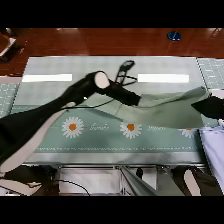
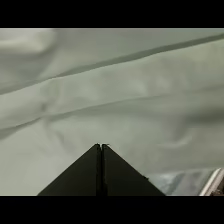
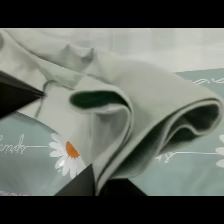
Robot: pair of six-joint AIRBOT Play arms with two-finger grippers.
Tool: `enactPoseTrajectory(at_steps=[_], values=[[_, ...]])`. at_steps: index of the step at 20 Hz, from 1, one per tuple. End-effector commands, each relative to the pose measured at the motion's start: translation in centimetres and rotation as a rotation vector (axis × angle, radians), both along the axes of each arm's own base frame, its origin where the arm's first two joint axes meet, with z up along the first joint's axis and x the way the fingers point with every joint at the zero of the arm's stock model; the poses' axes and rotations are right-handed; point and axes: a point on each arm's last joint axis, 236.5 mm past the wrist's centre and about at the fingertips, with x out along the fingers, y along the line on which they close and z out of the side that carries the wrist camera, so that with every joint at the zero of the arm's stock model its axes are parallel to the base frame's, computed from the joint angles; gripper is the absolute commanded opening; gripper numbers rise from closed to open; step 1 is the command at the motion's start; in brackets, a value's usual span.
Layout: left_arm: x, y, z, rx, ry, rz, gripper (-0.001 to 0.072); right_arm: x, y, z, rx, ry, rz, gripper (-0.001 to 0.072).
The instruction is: Fold the shirts.
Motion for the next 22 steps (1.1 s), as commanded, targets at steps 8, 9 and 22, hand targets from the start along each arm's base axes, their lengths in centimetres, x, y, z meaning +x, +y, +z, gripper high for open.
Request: enactPoseTrajectory(at_steps=[8, 9, 22], values=[[-11.2, -11.6, -2.2, -0.137, 0.322, -0.228, 0.0019, -1.7, 1.6, 1.6, 0.029, -0.045, 0.026, 0.0023], [-10.0, -11.0, -1.6, -0.145, 0.311, -0.228, 0.0019, -1.6, 1.8, 1.4, 0.040, -0.036, 0.036, 0.0022], [4.0, 22.3, 15.4, -0.151, -0.140, 0.270, 0.0018, 8.4, 16.5, 1.1, 0.317, -0.064, 0.373, 0.0022]])
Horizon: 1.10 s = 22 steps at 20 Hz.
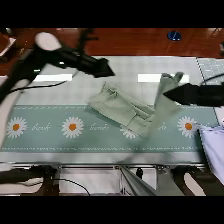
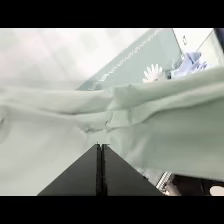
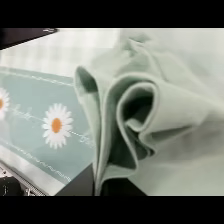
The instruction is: Fold the shirts.
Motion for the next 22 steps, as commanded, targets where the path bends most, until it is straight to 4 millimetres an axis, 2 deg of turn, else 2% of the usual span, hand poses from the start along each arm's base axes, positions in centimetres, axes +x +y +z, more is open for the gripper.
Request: enactPoseTrajectory(at_steps=[1, 3, 5, 7, 9, 12, 13, 14, 15, 16, 18, 20, 22], values=[[-3.4, 9.0, 1.7, 0.041, -0.122, 0.173, 0.0018, 5.3, 7.2, -1.6, 0.038, -0.017, 0.089, 0.0022], [-6.5, 12.1, 0.7, 0.055, -0.148, 0.254, 0.0019, 7.9, 10.9, -3.9, 0.029, 0.023, 0.143, 0.0023], [-9.5, 13.8, -1.8, 0.065, -0.123, 0.307, 0.0019, 10.0, 14.6, -6.9, 0.017, 0.074, 0.200, 0.0023], [-11.9, 14.5, -4.5, 0.070, -0.086, 0.333, 0.0019, 11.3, 17.8, -9.4, 0.015, 0.129, 0.232, 0.0023], [-13.5, 14.5, -6.8, 0.074, -0.042, 0.338, 0.0018, 12.2, 20.0, -11.4, 0.017, 0.171, 0.242, 0.0022], [-14.1, 14.5, -9.1, 0.077, 0.013, 0.348, 0.0019, 12.9, 21.9, -13.5, 0.017, 0.206, 0.247, 0.0024], [-13.4, 14.9, -9.4, 0.078, 0.004, 0.379, 0.0019, 13.0, 22.4, -14.2, 0.017, 0.211, 0.247, 0.0101], [-12.5, 15.3, -9.7, 0.077, -0.009, 0.420, 0.0019, 13.1, 22.5, -14.7, 0.013, 0.217, 0.243, 0.0399], [-11.8, 15.7, -9.9, 0.073, -0.002, 0.456, 0.0019, 12.8, 22.4, -14.9, 0.008, 0.227, 0.253, 0.0636], [-11.4, 15.9, -10.1, 0.067, 0.013, 0.481, 0.0019, 12.3, 21.8, -14.4, 0.012, 0.257, 0.259, 0.0620], [-11.3, 15.9, -10.4, 0.069, 0.025, 0.486, 0.0019, 9.5, 18.9, -13.2, -0.039, 0.339, 0.348, 0.0509], [-11.3, 15.9, -10.5, 0.069, 0.026, 0.486, 0.0018, 7.7, 12.6, -12.4, -0.255, 0.347, 0.374, 0.0516], [-11.4, 15.9, -10.5, 0.069, 0.028, 0.485, 0.0018, 7.4, 4.0, -10.6, -0.499, 0.292, 0.236, 0.0632]])
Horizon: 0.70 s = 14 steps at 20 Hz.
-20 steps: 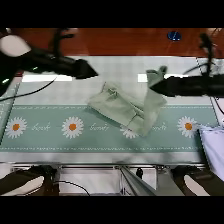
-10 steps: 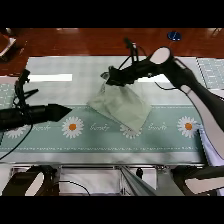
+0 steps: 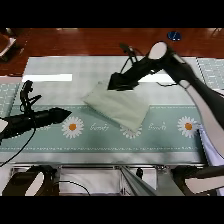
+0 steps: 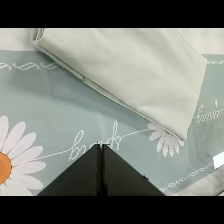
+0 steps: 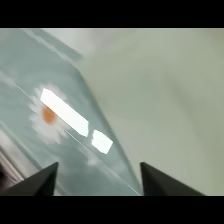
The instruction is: Fold the shirts.
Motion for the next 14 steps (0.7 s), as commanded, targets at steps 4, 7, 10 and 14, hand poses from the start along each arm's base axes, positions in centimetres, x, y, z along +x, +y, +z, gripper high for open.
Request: enactPoseTrajectory(at_steps=[4, 7, 10, 14], values=[[-0.3, -0.1, -0.4, -0.006, 0.021, -0.003, 0.0019, -6.1, -23.1, 1.9, -0.450, -0.149, -0.434, 0.0632], [-0.1, 0.0, -0.3, -0.004, 0.015, 0.004, 0.0019, -10.7, -25.0, -2.6, -0.292, -0.136, -0.768, 0.0631], [0.3, 0.2, -0.2, -0.001, 0.001, 0.020, 0.0019, -12.6, -20.3, -8.0, 0.024, 0.016, -0.947, 0.0630], [1.3, 0.8, 0.1, 0.006, -0.032, 0.057, 0.0018, -12.0, -17.6, -11.9, 0.124, 0.169, -0.984, 0.0627]])
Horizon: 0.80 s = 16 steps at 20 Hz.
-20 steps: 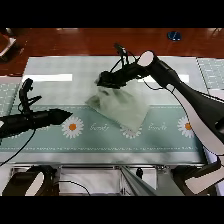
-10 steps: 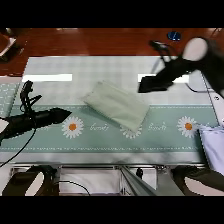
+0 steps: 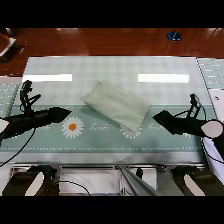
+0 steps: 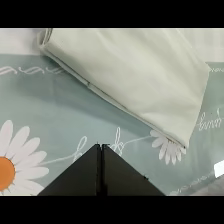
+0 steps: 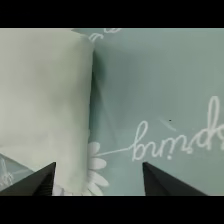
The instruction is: Fold the shirts.
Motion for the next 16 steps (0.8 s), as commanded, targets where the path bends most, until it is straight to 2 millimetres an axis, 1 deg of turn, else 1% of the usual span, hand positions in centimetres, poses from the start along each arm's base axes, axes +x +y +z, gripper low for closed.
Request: enactPoseTrajectory(at_steps=[1, 4, 6, 8, 9, 10, 11, 12, 13, 14, 16], values=[[1.0, 0.7, 0.3, 0.009, -0.033, 0.040, 0.0018, 0.9, 2.1, -2.8, 0.163, 0.038, -0.086, 0.0627], [1.2, 0.8, 0.3, 0.010, -0.038, 0.046, 0.0018, 2.1, 4.7, -4.0, 0.233, 0.101, 0.023, 0.0627], [1.2, 0.8, 0.3, 0.010, -0.038, 0.046, 0.0019, 3.3, 5.4, -5.1, 0.243, 0.143, 0.068, 0.0627], [1.2, 0.8, 0.3, 0.010, -0.038, 0.046, 0.0019, 4.9, 6.4, -5.7, 0.284, 0.179, 0.079, 0.0623], [1.2, 0.8, 0.3, 0.010, -0.038, 0.046, 0.0019, 5.4, 7.0, -5.9, 0.295, 0.194, 0.108, 0.0622], [1.2, 0.8, 0.3, 0.009, -0.037, 0.047, 0.0019, 5.8, 7.8, -5.9, 0.310, 0.207, 0.148, 0.0577], [1.2, 0.8, 0.3, 0.005, -0.033, 0.052, 0.0019, 6.3, 8.5, -5.7, 0.322, 0.206, 0.191, 0.0396], [1.2, 0.8, 0.3, 0.006, -0.033, 0.052, 0.0019, 6.8, 9.2, -5.0, 0.327, 0.183, 0.250, 0.0118], [1.2, 0.8, 0.3, 0.006, -0.034, 0.052, 0.0020, 7.4, 10.0, -3.7, 0.336, 0.139, 0.324, 0.0024], [1.2, 0.8, 0.3, 0.005, -0.033, 0.052, 0.0019, 8.2, 10.5, -1.9, 0.351, 0.103, 0.377, 0.0023], [1.2, 0.8, 0.3, 0.005, -0.034, 0.052, 0.0019, 9.9, 11.4, 2.8, 0.363, 0.013, 0.499, 0.0023]])
